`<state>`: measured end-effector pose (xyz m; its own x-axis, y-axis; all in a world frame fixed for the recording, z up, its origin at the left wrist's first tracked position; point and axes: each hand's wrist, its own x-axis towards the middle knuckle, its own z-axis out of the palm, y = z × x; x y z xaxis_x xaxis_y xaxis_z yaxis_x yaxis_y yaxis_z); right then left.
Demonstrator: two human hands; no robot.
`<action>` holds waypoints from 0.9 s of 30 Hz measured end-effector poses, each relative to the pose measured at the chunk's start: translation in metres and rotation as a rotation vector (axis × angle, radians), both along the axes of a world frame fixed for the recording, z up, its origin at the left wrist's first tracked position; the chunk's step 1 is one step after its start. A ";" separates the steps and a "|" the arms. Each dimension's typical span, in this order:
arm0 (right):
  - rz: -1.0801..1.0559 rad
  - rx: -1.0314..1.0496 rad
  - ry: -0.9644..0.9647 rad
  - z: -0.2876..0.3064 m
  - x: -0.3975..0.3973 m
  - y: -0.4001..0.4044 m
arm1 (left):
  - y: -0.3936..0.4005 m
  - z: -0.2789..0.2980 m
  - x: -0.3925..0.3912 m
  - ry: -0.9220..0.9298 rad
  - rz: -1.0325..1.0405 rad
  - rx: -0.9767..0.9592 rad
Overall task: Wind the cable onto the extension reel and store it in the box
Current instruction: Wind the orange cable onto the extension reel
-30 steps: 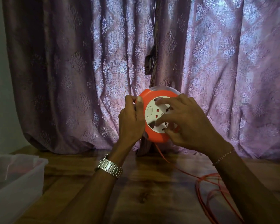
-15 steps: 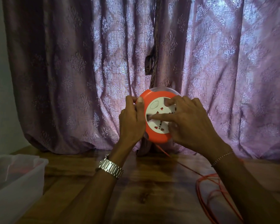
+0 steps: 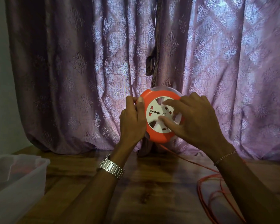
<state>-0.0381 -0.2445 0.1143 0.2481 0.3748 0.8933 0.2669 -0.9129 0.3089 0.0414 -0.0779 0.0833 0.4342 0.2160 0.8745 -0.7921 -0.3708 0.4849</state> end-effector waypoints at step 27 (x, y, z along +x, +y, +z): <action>-0.063 0.191 0.100 -0.008 0.000 0.008 | -0.003 -0.001 -0.002 -0.017 0.007 0.001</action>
<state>-0.0382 -0.2367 0.1063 0.3569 0.1824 0.9162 0.2281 -0.9681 0.1039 0.0394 -0.0812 0.0822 0.4178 0.2180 0.8820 -0.7977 -0.3766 0.4710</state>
